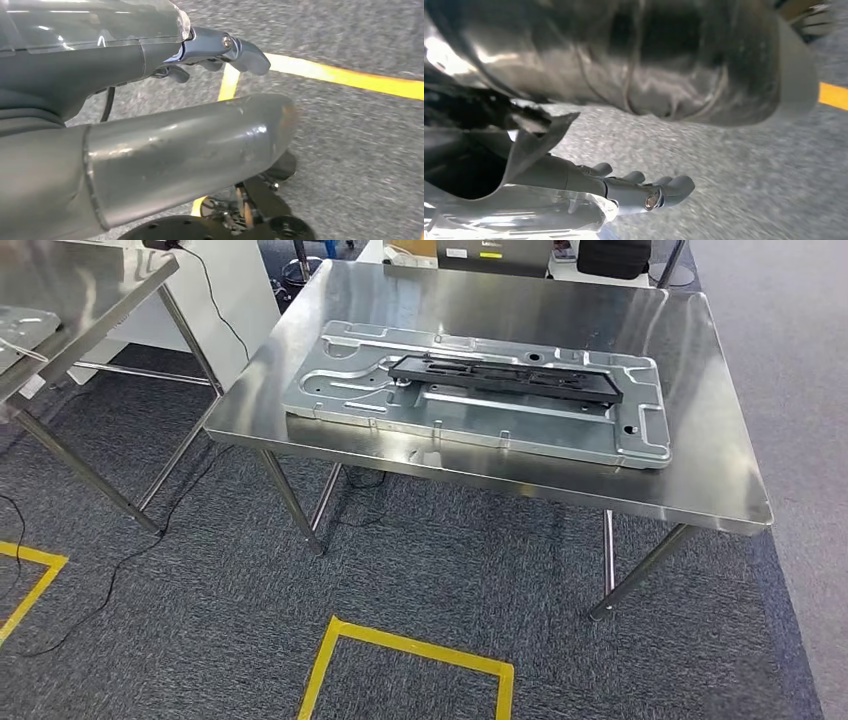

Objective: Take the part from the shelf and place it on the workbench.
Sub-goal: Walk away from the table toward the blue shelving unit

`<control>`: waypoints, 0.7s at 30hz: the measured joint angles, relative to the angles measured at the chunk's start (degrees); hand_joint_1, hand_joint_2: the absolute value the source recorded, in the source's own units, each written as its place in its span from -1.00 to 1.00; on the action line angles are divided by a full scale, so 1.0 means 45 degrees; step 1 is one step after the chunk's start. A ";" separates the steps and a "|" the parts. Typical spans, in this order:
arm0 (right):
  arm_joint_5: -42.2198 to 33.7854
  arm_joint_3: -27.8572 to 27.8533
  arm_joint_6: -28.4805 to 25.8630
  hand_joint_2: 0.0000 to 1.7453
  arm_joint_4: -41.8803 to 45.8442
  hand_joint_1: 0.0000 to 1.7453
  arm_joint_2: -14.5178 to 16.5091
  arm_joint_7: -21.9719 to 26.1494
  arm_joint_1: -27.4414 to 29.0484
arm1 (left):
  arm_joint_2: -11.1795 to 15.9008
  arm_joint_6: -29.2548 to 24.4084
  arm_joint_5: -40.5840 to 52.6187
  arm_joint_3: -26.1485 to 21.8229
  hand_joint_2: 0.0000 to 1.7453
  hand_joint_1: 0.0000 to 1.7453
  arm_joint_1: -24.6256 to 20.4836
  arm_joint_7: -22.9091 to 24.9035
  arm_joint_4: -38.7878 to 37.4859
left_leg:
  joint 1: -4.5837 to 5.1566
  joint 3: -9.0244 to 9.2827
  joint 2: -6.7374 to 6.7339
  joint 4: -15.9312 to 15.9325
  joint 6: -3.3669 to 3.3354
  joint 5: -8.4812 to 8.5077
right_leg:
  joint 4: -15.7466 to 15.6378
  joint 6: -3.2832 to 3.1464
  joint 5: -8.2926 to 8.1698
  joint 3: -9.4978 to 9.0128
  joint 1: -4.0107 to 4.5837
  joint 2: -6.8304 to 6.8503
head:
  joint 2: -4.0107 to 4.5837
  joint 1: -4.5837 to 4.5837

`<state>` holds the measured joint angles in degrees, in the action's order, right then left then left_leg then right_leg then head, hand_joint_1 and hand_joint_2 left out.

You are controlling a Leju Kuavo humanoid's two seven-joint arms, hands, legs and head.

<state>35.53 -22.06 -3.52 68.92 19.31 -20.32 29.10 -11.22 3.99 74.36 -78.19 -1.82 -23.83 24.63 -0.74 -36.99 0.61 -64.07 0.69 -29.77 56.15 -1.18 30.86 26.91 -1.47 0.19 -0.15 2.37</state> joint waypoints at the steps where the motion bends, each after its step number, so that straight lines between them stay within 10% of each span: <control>1: -0.0090 -0.0027 0.0024 -1.00 -0.0018 -1.00 0.0019 -0.0106 0.0041 | -0.0009 -0.0040 0.0026 -0.0023 -1.00 -1.00 -0.0001 0.0016 -0.0001 | -0.0017 -0.0268 -0.0030 -0.0837 0.0057 -0.0527 | 0.0008 -0.0048 -0.0051 0.0072 0.0025 0.0125 | 0.0000 0.0000; 4: -0.0562 0.0114 -0.0613 -1.00 -0.0268 -1.00 0.0095 -0.0593 -0.0044 | 0.0045 -0.0247 0.0054 -0.0069 -1.00 -1.00 -0.0018 0.0089 -0.0056 | -0.0049 -0.0365 -0.0072 -0.2060 0.0146 -0.0825 | 0.0077 -0.0059 -0.0157 0.0281 0.0086 0.0508 | 0.0000 -0.0001; 8: -0.0927 0.0630 -0.1307 -1.00 -0.0859 -1.00 0.0219 -0.0773 -0.0390 | 0.0238 -0.0465 0.0074 -0.0075 -1.00 -1.00 -0.0135 0.0112 -0.0202 | 0.0053 0.1789 -0.0761 0.1092 -0.0060 0.0106 | 0.0215 0.0049 -0.0197 0.0387 0.0137 0.0937 | 0.0000 -0.0002; 11: -0.0923 0.0792 -0.1119 -1.00 -0.1097 -1.00 0.0266 -0.0579 -0.0547 | 0.0358 -0.0522 0.0129 -0.0075 -1.00 -1.00 -0.0208 -0.0004 -0.0318 | 0.0195 0.1915 -0.0863 0.1666 -0.0350 0.0115 | 0.0206 0.0265 -0.0266 0.0365 0.0175 0.1242 | 0.0000 0.0001; 14: -0.0933 0.0844 -0.0886 -1.00 -0.1218 -1.00 0.0277 -0.0441 -0.0615 | 0.0435 -0.0629 0.0191 -0.0074 -1.00 -1.00 -0.0196 -0.0090 -0.0504 | 0.0102 0.1807 -0.0543 0.1871 -0.0662 0.0318 | 0.0760 0.0474 0.0230 0.0572 0.0149 0.0752 | 0.0000 0.0004; 18: -0.1123 0.0857 -0.0762 -1.00 -0.1356 -1.00 0.0271 -0.0438 -0.0598 | 0.0484 -0.0764 0.0304 -0.0070 -1.00 -1.00 -0.0216 -0.0140 -0.0723 | 0.0159 0.1547 -0.0081 0.1836 -0.0886 0.0529 | 0.3615 0.0497 0.1721 0.1811 0.0148 0.0028 | 0.0000 0.0002; 21: -0.1227 0.0857 -0.0659 -1.00 -0.1413 -1.00 0.0265 -0.0527 -0.0597 | 0.0502 -0.0816 0.0384 -0.0068 -1.00 -1.00 -0.0175 -0.0153 -0.0850 | 0.0217 0.1428 0.0381 0.1662 -0.0876 0.0565 | 0.2465 0.0361 0.0735 0.1159 0.0176 -0.0172 | 0.0000 0.0003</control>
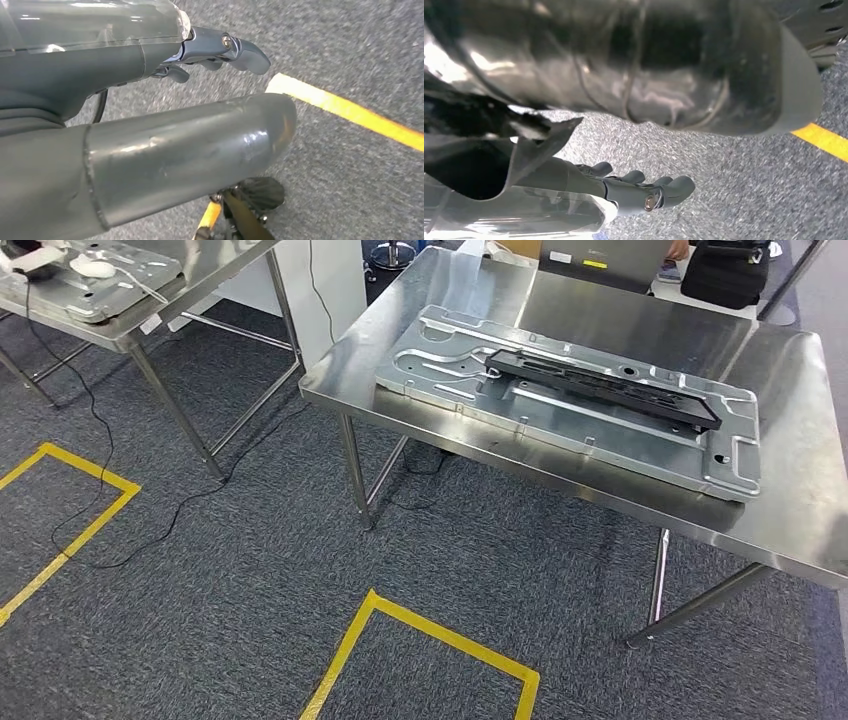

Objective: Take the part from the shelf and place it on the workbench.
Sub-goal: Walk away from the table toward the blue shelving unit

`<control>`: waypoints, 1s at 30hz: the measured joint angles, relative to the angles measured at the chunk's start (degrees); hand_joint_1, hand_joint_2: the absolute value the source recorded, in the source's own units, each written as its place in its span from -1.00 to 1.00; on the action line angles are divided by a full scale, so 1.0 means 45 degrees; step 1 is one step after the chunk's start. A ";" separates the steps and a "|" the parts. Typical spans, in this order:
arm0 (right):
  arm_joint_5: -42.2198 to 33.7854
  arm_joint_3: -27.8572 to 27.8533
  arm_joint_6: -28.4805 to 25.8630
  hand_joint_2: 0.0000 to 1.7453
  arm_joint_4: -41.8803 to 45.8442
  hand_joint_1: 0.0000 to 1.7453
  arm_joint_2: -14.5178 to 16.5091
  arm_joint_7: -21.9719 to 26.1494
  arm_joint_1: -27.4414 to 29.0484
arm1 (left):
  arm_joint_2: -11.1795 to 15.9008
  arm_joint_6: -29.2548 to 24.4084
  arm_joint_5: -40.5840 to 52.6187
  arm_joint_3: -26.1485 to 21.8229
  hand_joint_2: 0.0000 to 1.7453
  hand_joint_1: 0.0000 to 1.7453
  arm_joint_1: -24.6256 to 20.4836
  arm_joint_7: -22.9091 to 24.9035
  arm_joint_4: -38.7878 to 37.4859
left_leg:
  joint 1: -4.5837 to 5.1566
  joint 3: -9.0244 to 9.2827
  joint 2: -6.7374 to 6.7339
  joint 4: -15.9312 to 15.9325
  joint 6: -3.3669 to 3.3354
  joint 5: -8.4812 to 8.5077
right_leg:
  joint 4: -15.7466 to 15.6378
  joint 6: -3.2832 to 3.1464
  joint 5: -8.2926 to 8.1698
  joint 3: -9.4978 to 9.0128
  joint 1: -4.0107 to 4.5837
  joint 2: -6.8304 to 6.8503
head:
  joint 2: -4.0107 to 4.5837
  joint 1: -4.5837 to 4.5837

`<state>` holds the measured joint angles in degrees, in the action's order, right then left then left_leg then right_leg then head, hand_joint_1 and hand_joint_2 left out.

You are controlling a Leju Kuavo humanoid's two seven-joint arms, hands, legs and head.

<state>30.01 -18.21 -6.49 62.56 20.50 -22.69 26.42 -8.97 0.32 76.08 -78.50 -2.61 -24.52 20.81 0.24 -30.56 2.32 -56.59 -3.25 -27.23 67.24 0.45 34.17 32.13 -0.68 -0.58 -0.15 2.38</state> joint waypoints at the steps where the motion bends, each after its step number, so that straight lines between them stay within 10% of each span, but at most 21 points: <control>1: -0.0016 -0.0001 0.0013 -1.00 -0.0015 -1.00 -0.0005 -0.0036 -0.0001 | -0.0012 -0.0013 0.0022 0.0005 -1.00 -1.00 -0.0003 -0.0006 -0.0055 | 0.0017 -0.0044 0.0144 -0.0068 0.0019 0.0006 | -0.0868 -0.0098 -0.0372 -0.0428 0.0003 -0.0326 | 0.0000 -0.0002; 4: -0.0133 0.0009 0.0062 -1.00 -0.0047 -1.00 -0.0015 -0.0131 -0.0001 | -0.0024 -0.0120 0.0111 0.0029 -1.00 -1.00 -0.0045 -0.0031 -0.0184 | -0.0021 -0.0276 0.0555 -0.0229 0.0213 0.0082 | -0.2157 -0.0232 -0.0737 -0.0928 0.0047 -0.0965 | 0.0000 -0.0004; 6: -0.0214 0.0026 0.0178 -1.00 -0.0057 -1.00 -0.0009 -0.0226 0.0003 | 0.0018 -0.0191 0.0154 0.0035 -1.00 -1.00 -0.0025 -0.0010 -0.0241 | -0.0083 -0.0399 0.0794 -0.0253 0.0385 0.0159 | -0.2280 -0.0274 -0.0853 -0.0926 0.0042 -0.0673 | 0.0000 0.0000; 12: -0.0151 0.0011 0.0519 -1.00 -0.0176 -1.00 0.0012 -0.0297 0.0005 | 0.0245 -0.0199 0.0157 0.0032 -1.00 -1.00 -0.0073 0.0189 -0.0558 | -0.0260 -0.1839 -0.0362 -0.3398 0.0844 -0.1571 | -0.2530 -0.0462 -0.1077 -0.0881 -0.0083 0.0428 | 0.0000 -0.0034; 14: -0.0138 -0.0007 0.0575 -1.00 -0.0293 -1.00 0.0011 -0.0255 -0.0052 | 0.0321 -0.0244 0.0174 0.0032 -1.00 -1.00 -0.0050 0.0226 -0.0635 | -0.0392 -0.1618 -0.0484 -0.3295 0.0988 -0.1329 | -0.2478 -0.0396 -0.1052 -0.0861 -0.0116 0.0777 | 0.0000 -0.0034; 16: -0.0117 -0.0033 0.0660 -1.00 -0.0421 -1.00 0.0007 -0.0169 -0.0149 | 0.0367 -0.0308 0.0197 0.0033 -1.00 -1.00 -0.0040 0.0257 -0.0712 | -0.0458 -0.0579 -0.0819 -0.1585 0.1078 -0.0649 | -0.2365 -0.0244 -0.0978 -0.0857 -0.0175 0.1055 | 0.0000 -0.0035; 18: 0.0049 -0.0094 0.0936 -1.00 -0.0544 -1.00 -0.0001 0.0092 -0.0237 | 0.0406 -0.0347 0.0209 0.0035 -1.00 -1.00 -0.0074 0.0304 -0.0813 | -0.0414 0.0082 -0.1105 -0.0347 0.0978 -0.0353 | -0.2254 -0.0033 -0.0897 -0.0870 -0.0166 0.1258 | 0.0000 -0.0029; 23: 0.1015 -0.0765 0.2605 -1.00 -0.0553 -1.00 -0.0036 0.0940 -0.0265 | 0.0478 -0.0429 0.0229 0.0032 -1.00 -1.00 -0.0021 0.0396 -0.0986 | -0.0331 -0.0003 -0.0757 -0.0179 0.0434 -0.0254 | -0.2022 0.0389 -0.0625 -0.0868 -0.0193 0.1121 | 0.0000 -0.0024; 27: 0.1183 -0.1249 0.2816 -1.00 -0.0542 -1.00 -0.0046 0.1048 -0.0180 | 0.0486 -0.0487 0.0261 0.0032 -1.00 -1.00 -0.0057 0.0401 -0.1080 | -0.0233 -0.0156 -0.0342 -0.0144 0.0161 -0.0085 | 0.0957 0.0323 0.1039 0.0534 -0.0120 0.0235 | 0.0000 -0.0024; 30: 0.1185 -0.1388 0.2811 -1.00 -0.0551 -1.00 -0.0047 0.0974 -0.0165 | 0.0489 -0.0501 0.0288 0.0032 -1.00 -1.00 -0.0054 0.0393 -0.1103 | -0.0082 -0.0179 0.0115 -0.0167 0.0113 -0.0052 | 0.0975 0.0102 0.0480 0.0617 -0.0004 0.0126 | 0.0000 -0.0024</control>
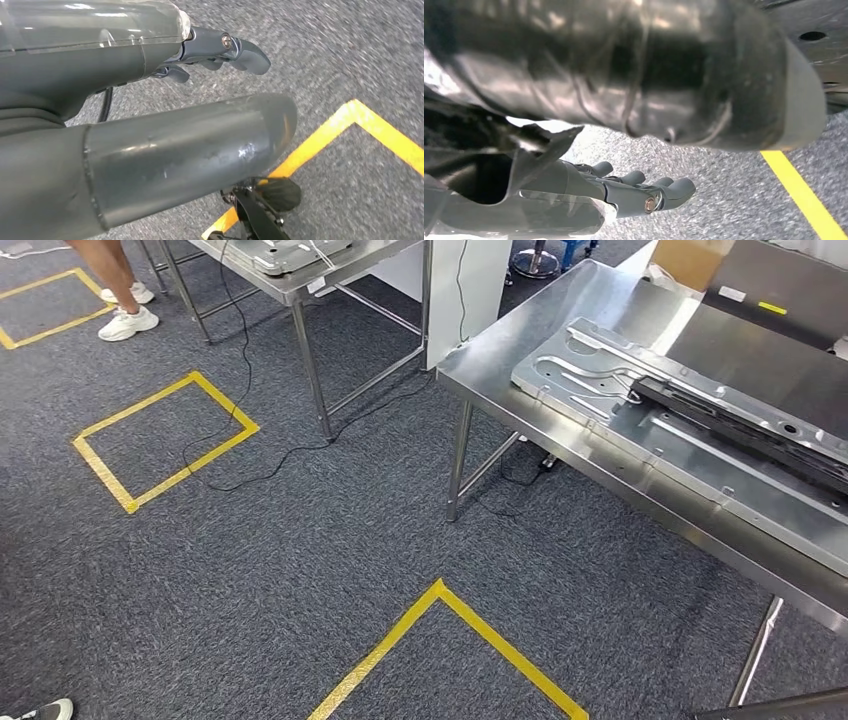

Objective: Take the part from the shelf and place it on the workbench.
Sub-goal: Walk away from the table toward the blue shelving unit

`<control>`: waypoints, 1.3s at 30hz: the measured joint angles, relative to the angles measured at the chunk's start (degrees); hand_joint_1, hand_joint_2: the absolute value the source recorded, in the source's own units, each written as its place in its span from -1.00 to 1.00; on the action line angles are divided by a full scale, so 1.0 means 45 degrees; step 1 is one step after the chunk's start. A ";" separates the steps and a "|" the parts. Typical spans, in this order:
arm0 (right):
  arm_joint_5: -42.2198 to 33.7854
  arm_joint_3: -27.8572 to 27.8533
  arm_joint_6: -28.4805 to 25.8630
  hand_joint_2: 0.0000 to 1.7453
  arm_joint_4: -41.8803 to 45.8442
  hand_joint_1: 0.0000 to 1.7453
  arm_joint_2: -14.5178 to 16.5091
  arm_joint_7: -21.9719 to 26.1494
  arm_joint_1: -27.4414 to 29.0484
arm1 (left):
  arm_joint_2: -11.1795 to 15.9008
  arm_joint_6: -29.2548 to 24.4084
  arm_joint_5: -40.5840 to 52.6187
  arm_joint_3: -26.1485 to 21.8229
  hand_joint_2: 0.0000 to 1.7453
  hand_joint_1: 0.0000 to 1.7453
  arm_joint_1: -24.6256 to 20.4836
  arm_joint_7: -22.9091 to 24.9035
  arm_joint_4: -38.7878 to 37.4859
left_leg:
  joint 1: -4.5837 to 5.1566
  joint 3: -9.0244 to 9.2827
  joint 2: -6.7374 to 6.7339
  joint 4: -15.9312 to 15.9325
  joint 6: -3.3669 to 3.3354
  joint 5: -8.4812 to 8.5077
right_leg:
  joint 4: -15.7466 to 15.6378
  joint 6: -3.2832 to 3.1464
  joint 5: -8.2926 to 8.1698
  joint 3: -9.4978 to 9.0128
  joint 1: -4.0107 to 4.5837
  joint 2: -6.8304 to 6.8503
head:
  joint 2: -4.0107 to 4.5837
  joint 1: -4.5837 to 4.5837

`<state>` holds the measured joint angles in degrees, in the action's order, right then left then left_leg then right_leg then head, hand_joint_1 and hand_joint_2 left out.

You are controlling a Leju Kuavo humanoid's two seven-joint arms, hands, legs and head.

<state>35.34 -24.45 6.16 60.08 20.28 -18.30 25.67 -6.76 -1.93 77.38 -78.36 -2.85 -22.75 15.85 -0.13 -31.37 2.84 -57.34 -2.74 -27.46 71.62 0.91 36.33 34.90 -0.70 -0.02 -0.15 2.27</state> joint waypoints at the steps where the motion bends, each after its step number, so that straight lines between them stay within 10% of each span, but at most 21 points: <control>1: -0.0005 -0.0028 -0.0005 -1.00 -0.0003 -1.00 0.0000 -0.0030 0.0001 | -0.0001 -0.0001 0.0010 0.0000 -1.00 -1.00 -0.0003 0.0000 -0.0006 | 0.0035 0.0016 0.0166 -0.0013 -0.0001 0.0001 | -0.0877 -0.0123 -0.0553 -0.0396 0.0049 -0.0173 | 0.0000 0.0000; 5: -0.0092 -0.0164 -0.0059 -1.00 -0.0009 -1.00 -0.0015 -0.0174 -0.0005 | -0.0095 0.0021 0.0063 0.0005 -1.00 -1.00 -0.0070 -0.0012 -0.0111 | 0.0008 -0.0144 0.0726 -0.0101 0.0143 0.0048 | -0.3023 -0.0478 -0.1346 -0.1257 0.0161 -0.1306 | 0.0000 -0.0003; 7: -0.0151 -0.0174 -0.0077 -1.00 -0.0010 -1.00 -0.0006 -0.0213 -0.0009 | -0.0087 0.0025 0.0095 0.0007 -1.00 -1.00 -0.0052 -0.0027 -0.0110 | -0.0054 -0.0237 0.0957 -0.0101 0.0297 0.0102 | -0.3180 -0.0496 -0.1442 -0.1315 0.0164 -0.0972 | 0.0000 -0.0002; 11: -0.0246 -0.0180 -0.0075 -1.00 -0.0017 -1.00 0.0021 -0.0310 0.0034 | -0.0118 0.0035 0.0137 0.0013 -1.00 -1.00 -0.0066 -0.0073 -0.0108 | -0.0037 -0.1087 -0.0264 -0.1889 0.0583 -0.1041 | -0.3499 -0.0646 -0.1590 -0.1463 0.0060 -0.0163 | 0.0000 -0.0016; 14: -0.0276 -0.0180 -0.0072 -1.00 -0.0023 -1.00 0.0029 -0.0333 0.0048 | -0.0107 0.0036 0.0137 0.0015 -1.00 -1.00 -0.0081 -0.0086 -0.0107 | -0.0194 -0.1827 -0.0554 -0.3596 0.0805 -0.1687 | -0.3481 -0.0615 -0.1544 -0.1452 0.0068 0.0461 | 0.0000 -0.0017; 19: -0.0294 -0.0171 -0.0063 -1.00 -0.0023 -1.00 0.0029 -0.0331 0.0032 | -0.0075 0.0032 0.0147 0.0023 -1.00 -1.00 -0.0073 -0.0125 -0.0102 | -0.0228 0.0147 -0.1283 -0.0174 0.0789 -0.0282 | -0.3339 -0.0290 -0.1339 -0.1568 0.0044 0.1190 | 0.0000 -0.0017; 22: -0.0296 -0.0162 -0.0061 -1.00 -0.0018 -1.00 0.0029 -0.0328 -0.0021 | -0.0070 0.0011 0.0165 0.0029 -1.00 -1.00 -0.0051 -0.0146 -0.0099 | -0.0147 0.0194 -0.1096 0.0020 0.0515 -0.0243 | -0.3338 -0.0062 -0.1277 -0.1651 0.0061 0.1408 | 0.0000 -0.0017; 25: -0.0299 -0.0149 -0.0040 -1.00 -0.0011 -1.00 0.0029 -0.0326 -0.0034 | -0.0069 -0.0002 0.0171 0.0033 -1.00 -1.00 -0.0055 -0.0143 -0.0097 | -0.0193 0.0230 -0.0787 0.0165 0.0227 -0.0110 | -0.2469 0.0095 -0.0594 -0.1340 -0.0022 0.0737 | 0.0000 -0.0015; 29: -0.0301 -0.0143 0.0001 -1.00 -0.0013 -1.00 0.0029 -0.0323 -0.0021 | -0.0066 -0.0001 0.0181 0.0056 -1.00 -1.00 -0.0099 -0.0116 -0.0097 | -0.0078 0.0167 -0.0278 0.0160 0.0093 -0.0062 | 0.0547 0.0064 0.0651 0.0191 -0.0012 0.0061 | 0.0000 -0.0015; 34: -0.0328 -0.0057 0.0005 -1.00 -0.0013 -1.00 0.0028 -0.0329 -0.0012 | -0.0075 0.0002 0.0188 0.0091 -1.00 -1.00 -0.0121 -0.0001 -0.0097 | 0.0038 0.0234 0.0532 0.0073 0.0139 -0.0113 | -0.2357 -0.0217 -0.1361 -0.0876 0.0012 -0.0783 | 0.0000 -0.0015; 36: -0.0358 -0.0032 0.0006 -1.00 -0.0013 -1.00 0.0028 -0.0335 -0.0024 | -0.0081 0.0004 0.0188 0.0106 -1.00 -1.00 -0.0127 0.0010 -0.0097 | 0.0022 0.0125 0.0809 0.0017 0.0264 -0.0111 | -0.2960 -0.0282 -0.1483 -0.1086 0.0055 -0.1049 | 0.0000 -0.0015; 39: -0.0401 0.0064 0.0022 -1.00 -0.0011 -1.00 0.0029 -0.0357 -0.0028 | -0.0045 0.0013 0.0176 0.0107 -1.00 -1.00 -0.0063 0.0017 -0.0095 | -0.0026 -0.0046 0.0761 -0.0160 0.0483 -0.0226 | -0.3185 -0.0454 -0.1541 -0.1205 0.0027 -0.0609 | 0.0000 -0.0019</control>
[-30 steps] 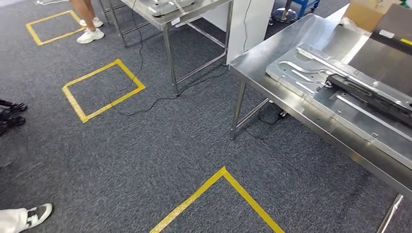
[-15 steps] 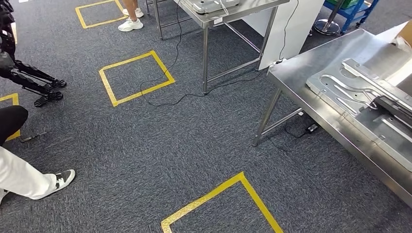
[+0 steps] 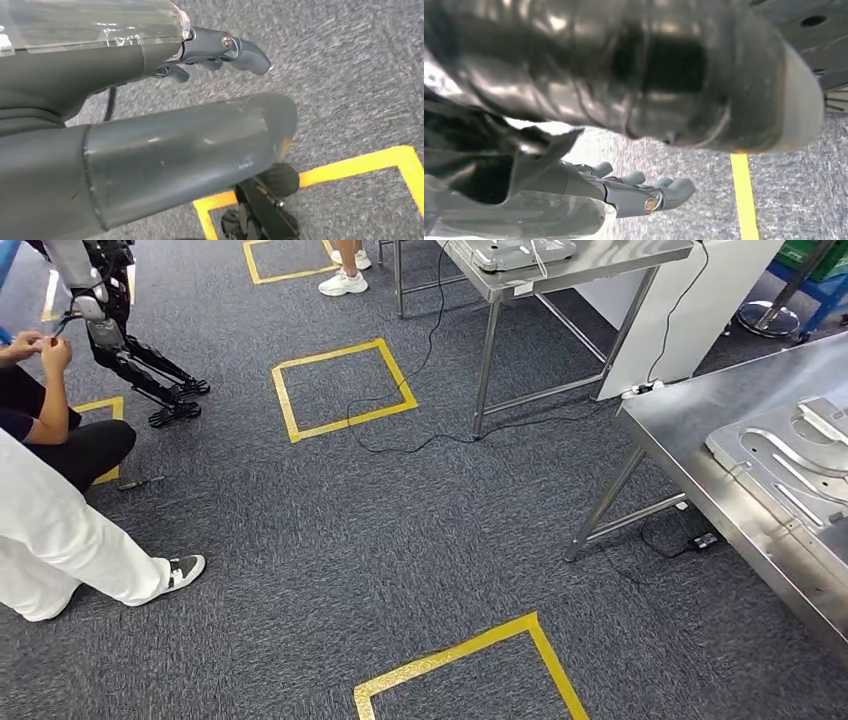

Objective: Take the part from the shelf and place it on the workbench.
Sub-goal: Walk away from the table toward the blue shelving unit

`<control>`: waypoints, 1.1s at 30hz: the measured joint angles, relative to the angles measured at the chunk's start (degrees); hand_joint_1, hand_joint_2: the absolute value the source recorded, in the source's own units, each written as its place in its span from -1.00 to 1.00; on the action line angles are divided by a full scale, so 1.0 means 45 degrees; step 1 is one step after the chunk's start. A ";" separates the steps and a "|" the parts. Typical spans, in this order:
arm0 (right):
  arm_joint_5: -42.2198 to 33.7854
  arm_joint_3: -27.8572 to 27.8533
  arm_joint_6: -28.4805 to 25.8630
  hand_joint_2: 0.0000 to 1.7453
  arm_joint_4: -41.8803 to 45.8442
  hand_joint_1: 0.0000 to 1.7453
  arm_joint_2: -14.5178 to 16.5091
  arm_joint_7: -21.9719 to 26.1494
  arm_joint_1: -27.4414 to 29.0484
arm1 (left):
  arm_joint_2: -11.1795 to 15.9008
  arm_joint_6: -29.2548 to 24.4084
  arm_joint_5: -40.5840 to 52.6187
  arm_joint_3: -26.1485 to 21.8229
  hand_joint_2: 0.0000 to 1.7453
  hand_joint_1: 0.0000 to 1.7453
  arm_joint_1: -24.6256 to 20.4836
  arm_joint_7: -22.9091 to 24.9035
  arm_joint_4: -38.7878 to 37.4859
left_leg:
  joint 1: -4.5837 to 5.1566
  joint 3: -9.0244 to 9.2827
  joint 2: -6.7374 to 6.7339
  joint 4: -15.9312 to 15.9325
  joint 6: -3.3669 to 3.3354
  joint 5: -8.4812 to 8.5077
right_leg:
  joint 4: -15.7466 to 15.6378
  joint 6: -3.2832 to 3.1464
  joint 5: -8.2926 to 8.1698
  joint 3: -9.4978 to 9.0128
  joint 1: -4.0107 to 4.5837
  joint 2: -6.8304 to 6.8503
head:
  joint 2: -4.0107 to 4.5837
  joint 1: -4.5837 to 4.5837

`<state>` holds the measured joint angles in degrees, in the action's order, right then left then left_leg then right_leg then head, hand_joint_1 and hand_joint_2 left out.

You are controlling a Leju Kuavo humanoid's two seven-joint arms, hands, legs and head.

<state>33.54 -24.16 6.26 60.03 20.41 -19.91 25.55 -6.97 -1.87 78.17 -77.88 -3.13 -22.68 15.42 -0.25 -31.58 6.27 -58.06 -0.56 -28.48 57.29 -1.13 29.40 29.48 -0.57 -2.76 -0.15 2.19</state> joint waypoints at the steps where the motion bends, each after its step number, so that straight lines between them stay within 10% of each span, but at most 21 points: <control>1: -0.0013 0.0032 0.0016 -1.00 0.0001 -1.00 0.0001 -0.0008 0.0018 | 0.0012 0.0006 -0.0007 0.0000 -1.00 -1.00 -0.0002 0.0002 0.0001 | 0.0007 -0.0167 -0.0322 -0.0373 0.0047 -0.0246 | -0.0086 -0.0071 -0.0028 -0.0051 -0.0024 0.0178 | 0.0000 -0.0001; 3: -0.0033 0.0068 0.0050 -1.00 0.0003 -1.00 0.0004 -0.0033 0.0065 | 0.0024 0.0018 -0.0020 0.0000 -1.00 -1.00 -0.0046 0.0009 0.0002 | -0.0017 -0.0867 -0.1025 -0.1829 0.0148 -0.1059 | -0.0147 -0.0164 -0.0021 -0.0098 -0.0003 0.0561 | 0.0000 -0.0005; 6: -0.0050 0.0079 0.0056 -1.00 0.0002 -1.00 0.0001 -0.0053 0.0090 | 0.0056 0.0024 -0.0034 -0.0001 -1.00 -1.00 -0.0048 0.0017 0.0002 | -0.0139 -0.1693 -0.1289 -0.3510 0.0311 -0.1587 | -0.0127 -0.0169 0.0044 -0.0104 0.0021 0.1154 | 0.0000 -0.0004; 10: -0.0056 0.0131 0.0054 -1.00 0.0003 -1.00 0.0001 -0.0057 0.0083 | 0.0103 0.0037 -0.0041 -0.0005 -1.00 -1.00 -0.0004 0.0035 0.0004 | -0.0230 -0.0125 -0.1936 -0.0603 0.0371 -0.0199 | -0.0011 0.0053 0.0225 -0.0216 0.0011 0.1737 | 0.0000 -0.0002; 13: -0.0089 0.0193 -0.0023 -1.00 0.0003 -1.00 0.0000 -0.0061 0.0055 | 0.0123 0.0057 -0.0041 -0.0005 -1.00 -1.00 0.0000 0.0056 0.0002 | -0.0128 0.0177 -0.1960 0.0068 0.0154 -0.0053 | 0.0029 0.0278 0.0326 -0.0313 0.0066 0.2019 | 0.0000 -0.0001; 16: -0.0132 0.0292 -0.0106 -1.00 0.0003 -1.00 0.0000 -0.0063 0.0014 | 0.0157 0.0072 -0.0041 -0.0005 -1.00 -1.00 0.0052 0.0122 0.0002 | -0.0157 0.0200 -0.1642 0.0171 -0.0101 0.0045 | 0.0423 0.0484 0.0695 -0.0215 -0.0025 0.1555 | 0.0000 -0.0001; 20: -0.0192 0.0330 -0.0120 -1.00 0.0003 -1.00 -0.0004 -0.0068 0.0033 | 0.0176 0.0092 -0.0039 -0.0004 -1.00 -1.00 -0.0010 0.0135 0.0002 | -0.0094 0.0169 -0.1139 0.0202 -0.0309 0.0114 | 0.3416 0.0484 0.2131 0.1249 -0.0033 0.0671 | 0.0000 0.0000; 22: -0.0237 0.0357 -0.0125 -1.00 0.0003 -1.00 -0.0005 -0.0079 0.0040 | 0.0191 0.0108 -0.0037 -0.0005 -1.00 -1.00 -0.0005 0.0148 0.0002 | -0.0044 0.0204 -0.0788 0.0198 -0.0320 0.0110 | 0.3549 0.0397 0.1753 0.1438 -0.0016 0.0622 | 0.0000 0.0000; 25: -0.0268 0.0390 -0.0124 -1.00 0.0003 -1.00 -0.0008 -0.0086 0.0051 | 0.0172 0.0135 -0.0037 -0.0005 -1.00 -1.00 -0.0023 0.0166 0.0002 | -0.0030 0.0273 -0.0269 0.0183 -0.0293 0.0077 | 0.1116 0.0101 0.0254 0.0492 0.0079 -0.0070 | 0.0000 0.0000; 27: -0.0299 0.0396 -0.0196 -1.00 0.0010 -1.00 -0.0018 -0.0149 0.0058 | 0.0142 0.0154 -0.0038 -0.0005 -1.00 -1.00 -0.0045 0.0153 0.0002 | -0.0091 0.0200 0.0026 0.0167 -0.0185 0.0084 | 0.0247 -0.0051 -0.0014 0.0156 0.0140 -0.0510 | 0.0000 0.0005; 29: -0.0370 0.0453 -0.0395 -1.00 0.0024 -1.00 -0.0023 -0.0285 0.0047 | 0.0145 0.0174 -0.0038 -0.0005 -1.00 -1.00 -0.0018 0.0137 0.0002 | -0.0156 0.0121 0.0322 0.0228 -0.0006 0.0147 | 0.0032 -0.0130 -0.0035 0.0073 0.0169 -0.0342 | 0.0000 0.0009; 33: -0.0412 0.0613 -0.0353 -1.00 0.0064 -1.00 0.0002 -0.0345 0.0113 | 0.0173 0.0199 -0.0037 -0.0005 -1.00 -1.00 -0.0028 0.0159 0.0004 | -0.0114 -0.0590 -0.0809 -0.1173 0.0173 -0.0684 | -0.0636 -0.0262 -0.0291 -0.0305 0.0071 0.0426 | 0.0000 0.0000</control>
<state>31.69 -21.40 4.67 60.32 20.43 -21.46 26.06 -6.19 -0.98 78.01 -77.90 -3.26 -21.96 15.44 -0.76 -34.23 2.62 -63.34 0.21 -31.56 54.43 -2.31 28.09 28.11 -0.25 -0.84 -0.15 2.19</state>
